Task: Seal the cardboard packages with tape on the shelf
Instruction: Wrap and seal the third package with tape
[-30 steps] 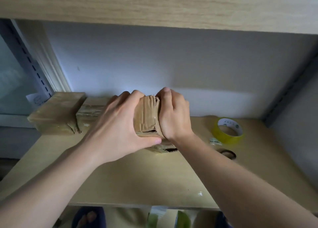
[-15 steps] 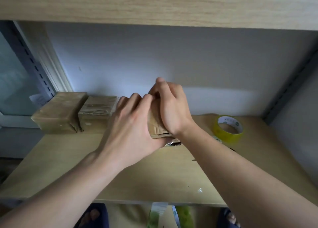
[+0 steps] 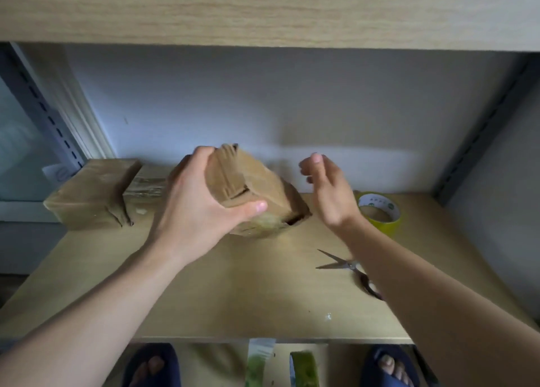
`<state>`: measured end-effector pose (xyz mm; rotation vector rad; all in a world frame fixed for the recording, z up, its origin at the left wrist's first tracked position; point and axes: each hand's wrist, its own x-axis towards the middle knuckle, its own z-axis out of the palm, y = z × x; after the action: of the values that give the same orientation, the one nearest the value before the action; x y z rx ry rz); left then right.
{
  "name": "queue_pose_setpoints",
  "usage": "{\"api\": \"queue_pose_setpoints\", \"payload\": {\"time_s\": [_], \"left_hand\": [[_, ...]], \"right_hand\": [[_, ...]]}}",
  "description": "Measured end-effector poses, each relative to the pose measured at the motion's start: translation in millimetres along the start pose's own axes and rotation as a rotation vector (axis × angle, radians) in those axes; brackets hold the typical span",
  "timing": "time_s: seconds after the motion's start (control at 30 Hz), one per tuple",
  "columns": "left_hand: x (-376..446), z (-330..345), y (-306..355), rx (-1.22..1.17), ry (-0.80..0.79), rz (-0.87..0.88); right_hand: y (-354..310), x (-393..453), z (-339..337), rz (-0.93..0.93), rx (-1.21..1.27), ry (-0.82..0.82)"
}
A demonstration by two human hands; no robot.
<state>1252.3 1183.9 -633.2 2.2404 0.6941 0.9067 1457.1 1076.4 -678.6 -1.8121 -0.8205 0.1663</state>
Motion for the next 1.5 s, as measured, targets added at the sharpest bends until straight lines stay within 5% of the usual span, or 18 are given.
{"api": "queue_pose_setpoints", "payload": {"time_s": [0.1,0.2,0.37,0.53,0.73,0.87,0.93,1.03,1.13,1.33,1.5], "left_hand": [[3,-3,-13,-0.192,0.066,-0.157],[6,5,-28,-0.37,0.099,-0.329],[3,13,-36,-0.554,0.004,-0.554],[2,11,-35,-0.565,-0.039,-0.572],[2,7,-40,-0.546,-0.111,-0.392],[-2,13,-33,-0.208,-0.149,-0.154],[-5,15,-29,-0.14,-0.151,-0.083],[-6,17,-25,-0.128,-0.139,-0.021],[-7,18,-20,-0.109,-0.108,0.005],[-11,25,-13,-0.096,-0.101,0.038],[-11,25,-19,-0.112,-0.088,0.007]], "right_hand": [[10,4,-25,0.293,0.346,-0.232],[13,-5,-28,0.355,0.413,-0.473],[12,-9,-17,0.258,0.285,-0.407],[17,-4,-30,0.233,0.271,-0.41],[11,0,-28,0.069,0.017,-0.511],[12,-4,-24,-0.024,-0.399,-0.343],[9,-4,-25,-0.013,-0.469,-0.428],[-10,-4,-28,0.108,-0.189,-0.519],[-33,-10,-20,0.157,0.062,-0.343],[-37,-20,15,0.084,-0.117,-0.363],[-35,-17,10,0.0,0.072,-0.443]]}}
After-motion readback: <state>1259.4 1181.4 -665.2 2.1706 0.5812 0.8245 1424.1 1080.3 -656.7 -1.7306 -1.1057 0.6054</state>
